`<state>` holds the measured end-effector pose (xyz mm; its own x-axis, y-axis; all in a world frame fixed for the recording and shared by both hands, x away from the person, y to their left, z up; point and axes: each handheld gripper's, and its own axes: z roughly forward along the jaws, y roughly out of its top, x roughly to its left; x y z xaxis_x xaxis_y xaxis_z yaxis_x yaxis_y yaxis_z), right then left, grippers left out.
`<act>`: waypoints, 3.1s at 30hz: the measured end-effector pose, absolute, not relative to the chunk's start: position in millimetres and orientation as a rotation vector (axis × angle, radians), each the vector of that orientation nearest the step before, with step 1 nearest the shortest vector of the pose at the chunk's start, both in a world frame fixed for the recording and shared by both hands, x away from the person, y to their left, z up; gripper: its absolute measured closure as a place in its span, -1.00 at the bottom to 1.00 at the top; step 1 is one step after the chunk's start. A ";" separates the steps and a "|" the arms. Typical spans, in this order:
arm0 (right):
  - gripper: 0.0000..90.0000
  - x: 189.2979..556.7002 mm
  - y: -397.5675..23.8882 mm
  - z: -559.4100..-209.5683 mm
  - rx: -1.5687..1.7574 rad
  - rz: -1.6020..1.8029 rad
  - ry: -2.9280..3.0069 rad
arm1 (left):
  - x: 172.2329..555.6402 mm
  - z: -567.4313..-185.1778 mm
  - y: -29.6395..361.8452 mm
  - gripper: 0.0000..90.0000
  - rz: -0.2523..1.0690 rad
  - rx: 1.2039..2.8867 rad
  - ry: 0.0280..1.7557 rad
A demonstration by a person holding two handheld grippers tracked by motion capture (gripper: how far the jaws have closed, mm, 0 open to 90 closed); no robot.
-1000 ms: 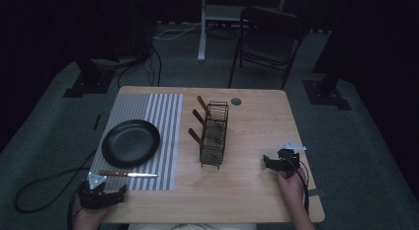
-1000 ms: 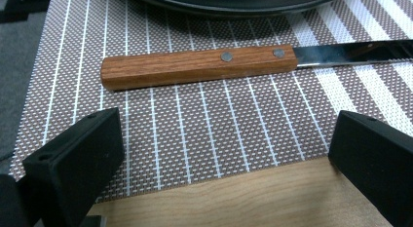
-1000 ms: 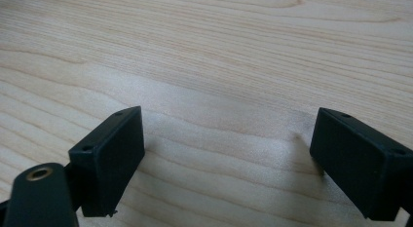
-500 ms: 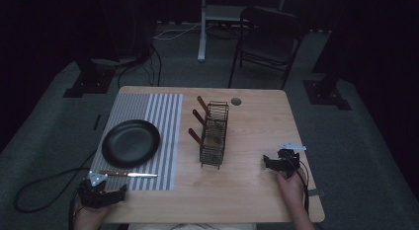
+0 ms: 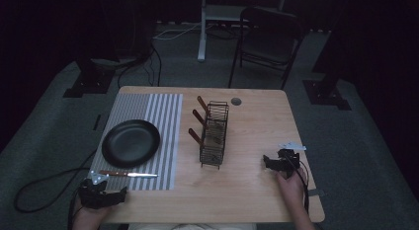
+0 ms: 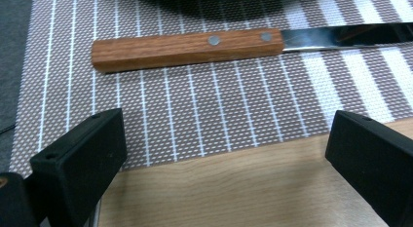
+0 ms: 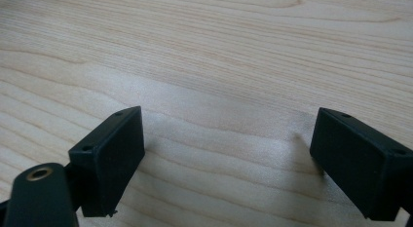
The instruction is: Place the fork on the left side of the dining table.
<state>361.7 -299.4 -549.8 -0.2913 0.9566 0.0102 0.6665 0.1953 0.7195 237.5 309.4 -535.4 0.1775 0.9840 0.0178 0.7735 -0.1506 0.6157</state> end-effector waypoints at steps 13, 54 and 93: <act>-0.73 361.7 -299.4 -549.8 1.513 0.872 2.033 | 249.6 -516.9 290.9 -0.97 0.563 2.081 1.488; -0.73 361.8 -299.6 -549.9 1.509 0.872 2.033 | 337.9 -463.8 238.2 -0.93 0.523 2.089 1.199; -0.73 361.8 -299.7 -550.0 1.508 0.871 2.034 | 429.0 -435.0 173.1 -0.80 0.488 2.111 1.042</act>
<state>361.8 -299.7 -550.0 -0.2933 0.9560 0.0076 0.6649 0.1983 0.7201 429.0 173.1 -435.0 0.6016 0.7986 0.0188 0.5257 -0.4136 0.7434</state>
